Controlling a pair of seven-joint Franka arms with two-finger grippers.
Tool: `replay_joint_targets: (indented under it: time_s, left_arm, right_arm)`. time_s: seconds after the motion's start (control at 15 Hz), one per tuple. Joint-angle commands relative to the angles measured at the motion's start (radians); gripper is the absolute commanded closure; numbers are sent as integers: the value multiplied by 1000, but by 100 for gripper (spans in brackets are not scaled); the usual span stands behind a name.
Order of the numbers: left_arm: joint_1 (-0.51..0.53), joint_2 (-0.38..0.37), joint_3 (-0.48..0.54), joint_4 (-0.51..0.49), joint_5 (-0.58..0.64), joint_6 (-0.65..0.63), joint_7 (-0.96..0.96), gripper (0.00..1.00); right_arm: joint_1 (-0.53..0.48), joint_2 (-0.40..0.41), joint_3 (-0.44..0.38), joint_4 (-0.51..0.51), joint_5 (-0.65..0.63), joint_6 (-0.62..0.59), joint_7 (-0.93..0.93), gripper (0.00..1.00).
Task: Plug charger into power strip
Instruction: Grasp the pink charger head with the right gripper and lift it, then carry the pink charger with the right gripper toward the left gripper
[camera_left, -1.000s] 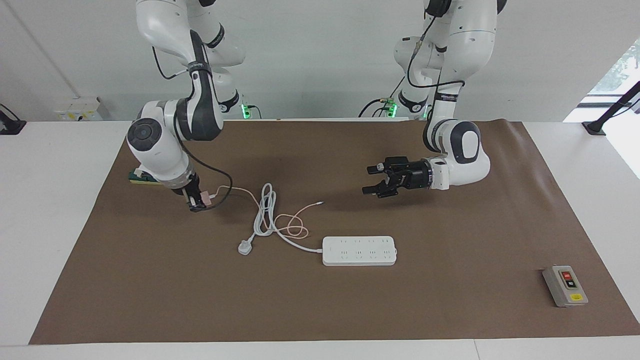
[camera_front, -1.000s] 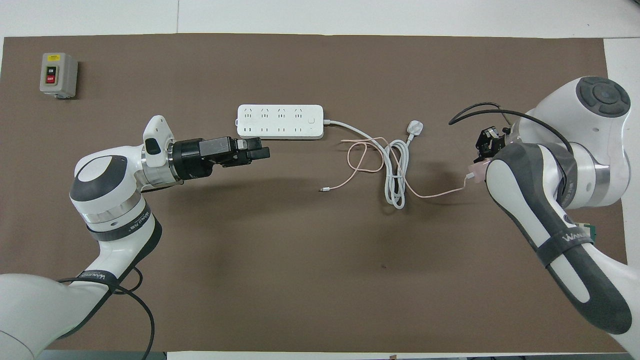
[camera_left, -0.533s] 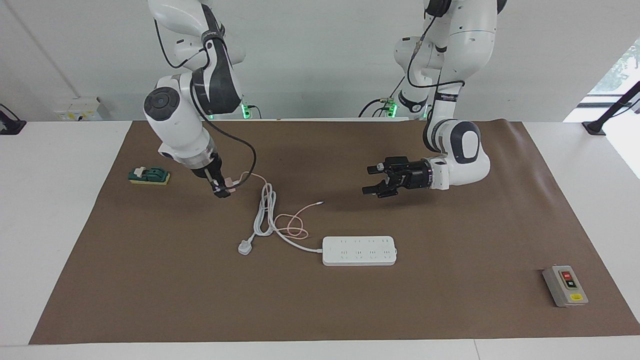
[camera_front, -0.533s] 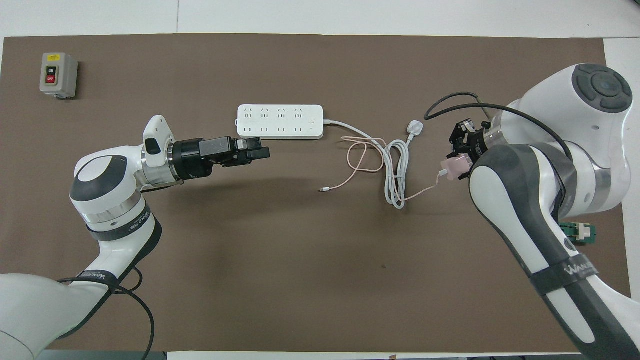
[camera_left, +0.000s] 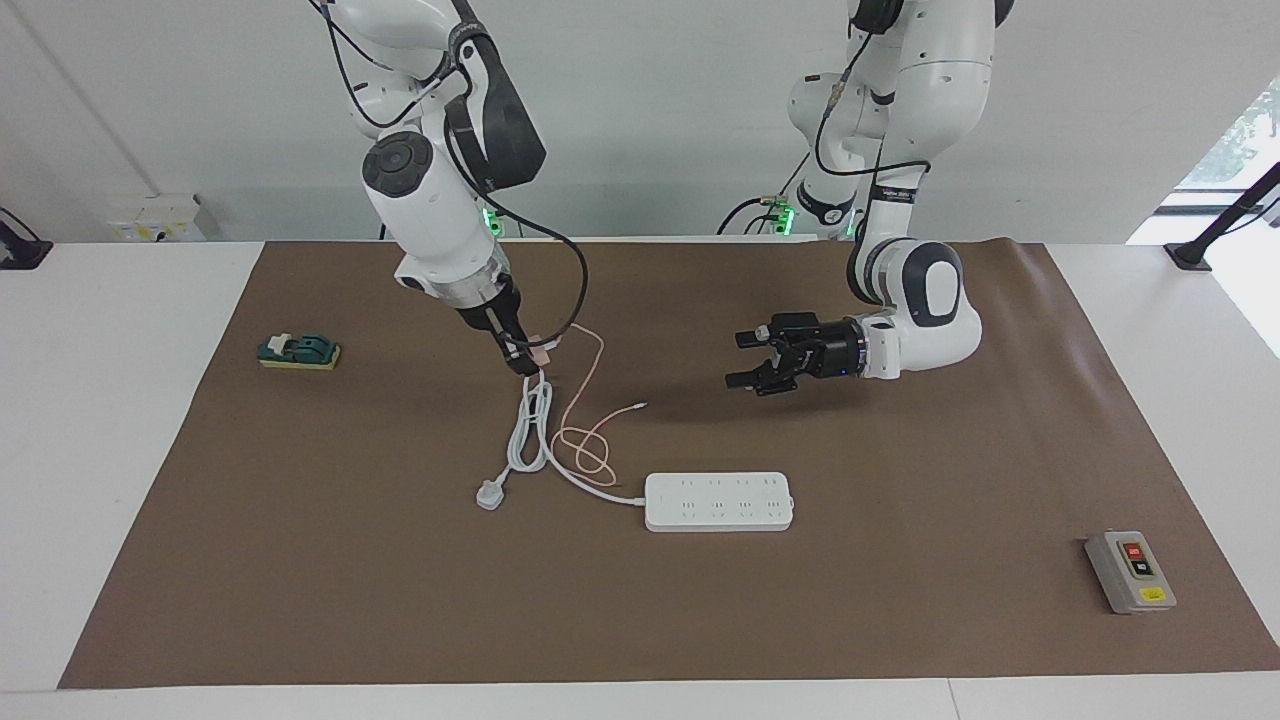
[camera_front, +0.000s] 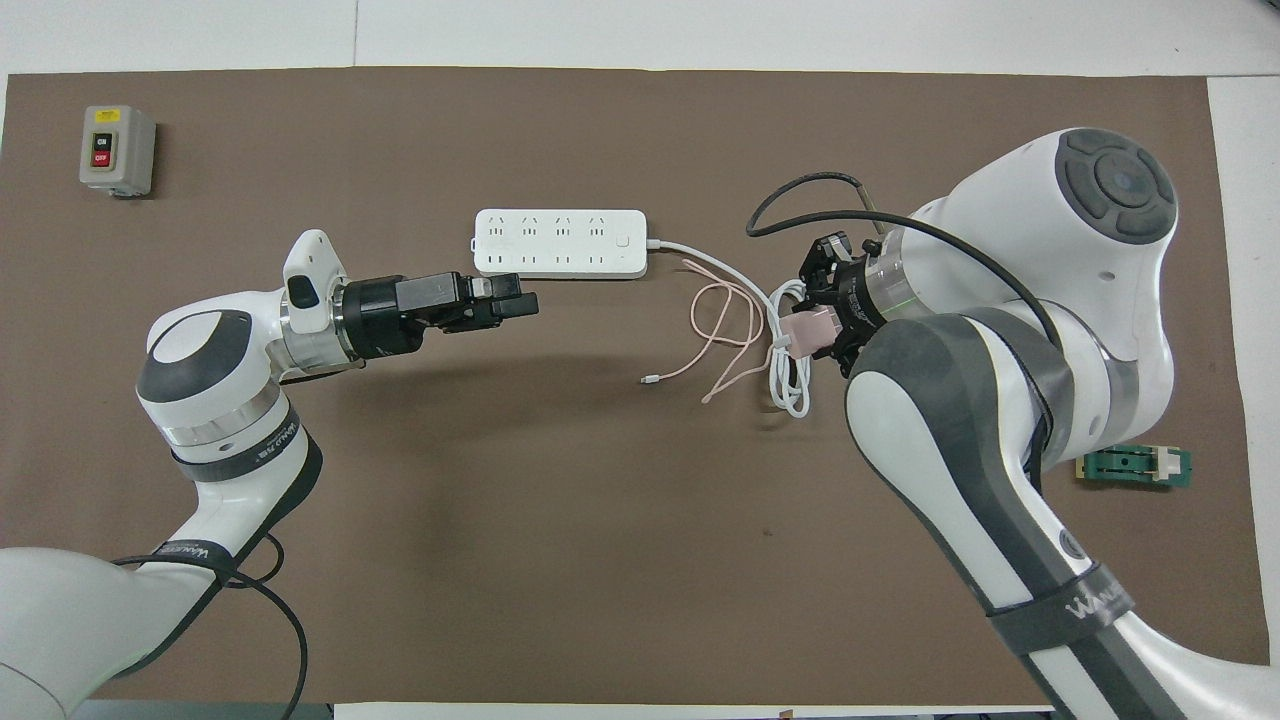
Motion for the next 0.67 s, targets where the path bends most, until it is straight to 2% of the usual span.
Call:
replay_joint_targets:
  time_s: [0.0,0.27,0.6]
  left_arm:
    - [5,-10,1,-3,-23,-12,14,0]
    - [-1,-9,1,-3,-23,3,16,0]
    - [-9,-9,1,-3,-32,9,19,0]
  right_arm:
    - [35,8,1,16,37,15,66,100]
    - [93,61,0,98,19,-32,230,100]
    - [131,187,0,318,14,-122,395,100]
